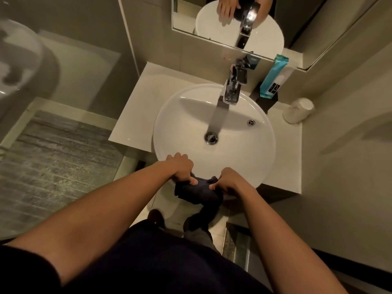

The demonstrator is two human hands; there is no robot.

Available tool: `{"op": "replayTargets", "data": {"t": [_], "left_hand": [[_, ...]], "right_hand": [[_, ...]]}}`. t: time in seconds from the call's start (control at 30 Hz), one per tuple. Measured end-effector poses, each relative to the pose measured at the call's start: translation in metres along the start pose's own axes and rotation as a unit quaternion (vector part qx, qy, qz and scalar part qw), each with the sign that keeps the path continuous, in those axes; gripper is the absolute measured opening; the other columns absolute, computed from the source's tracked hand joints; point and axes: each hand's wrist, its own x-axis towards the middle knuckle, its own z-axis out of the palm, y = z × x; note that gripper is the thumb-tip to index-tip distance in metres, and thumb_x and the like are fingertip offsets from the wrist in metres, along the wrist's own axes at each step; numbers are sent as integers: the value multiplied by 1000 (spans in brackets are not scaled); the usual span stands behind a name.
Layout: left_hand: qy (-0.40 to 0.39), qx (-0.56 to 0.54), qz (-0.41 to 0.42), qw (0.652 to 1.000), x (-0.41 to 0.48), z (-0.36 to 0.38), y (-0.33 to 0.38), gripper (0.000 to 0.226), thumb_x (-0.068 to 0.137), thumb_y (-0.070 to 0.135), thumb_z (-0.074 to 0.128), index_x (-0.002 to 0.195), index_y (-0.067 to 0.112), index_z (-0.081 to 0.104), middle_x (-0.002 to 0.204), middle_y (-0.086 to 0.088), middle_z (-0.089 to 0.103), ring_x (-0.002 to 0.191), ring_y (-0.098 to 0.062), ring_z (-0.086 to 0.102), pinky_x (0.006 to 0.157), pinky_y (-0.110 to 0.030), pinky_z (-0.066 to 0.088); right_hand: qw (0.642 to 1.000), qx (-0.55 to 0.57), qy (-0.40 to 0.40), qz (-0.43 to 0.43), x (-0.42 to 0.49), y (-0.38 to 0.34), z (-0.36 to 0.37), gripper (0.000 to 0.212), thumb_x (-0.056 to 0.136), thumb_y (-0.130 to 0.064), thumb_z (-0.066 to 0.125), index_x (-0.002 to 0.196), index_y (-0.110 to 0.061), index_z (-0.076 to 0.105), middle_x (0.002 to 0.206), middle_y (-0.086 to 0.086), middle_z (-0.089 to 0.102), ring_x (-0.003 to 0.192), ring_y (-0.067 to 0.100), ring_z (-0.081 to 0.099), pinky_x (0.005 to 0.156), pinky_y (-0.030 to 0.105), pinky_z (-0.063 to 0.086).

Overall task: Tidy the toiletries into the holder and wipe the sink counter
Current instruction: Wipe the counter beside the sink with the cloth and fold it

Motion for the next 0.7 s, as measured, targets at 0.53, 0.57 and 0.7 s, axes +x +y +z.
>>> {"op": "replayTargets", "data": {"t": [0.53, 0.57, 0.7], "left_hand": [[118, -689, 70, 712, -51, 12, -35, 34, 88, 14, 76, 115, 21, 57, 99, -12, 75, 88, -28, 74, 68, -36, 59], [116, -722, 63, 680, -53, 11, -40, 39, 88, 13, 76, 120, 23, 58, 106, -14, 75, 94, -29, 74, 69, -35, 59], [139, -810, 44, 568, -53, -1, -62, 42, 86, 7, 75, 127, 12, 64, 117, -14, 75, 112, -32, 69, 99, -47, 55]], "right_hand": [[907, 382, 149, -100, -60, -10, 7, 33, 98, -42, 63, 102, -10, 62, 100, 15, 73, 91, 27, 71, 68, 34, 56], [898, 393, 164, -108, -59, -19, 7, 30, 97, -43, 64, 100, -13, 63, 98, 16, 73, 92, 29, 72, 71, 39, 55], [867, 438, 195, -136, -53, -58, -5, 18, 100, -33, 62, 99, -15, 65, 92, 10, 77, 91, 27, 75, 81, 43, 59]]}}
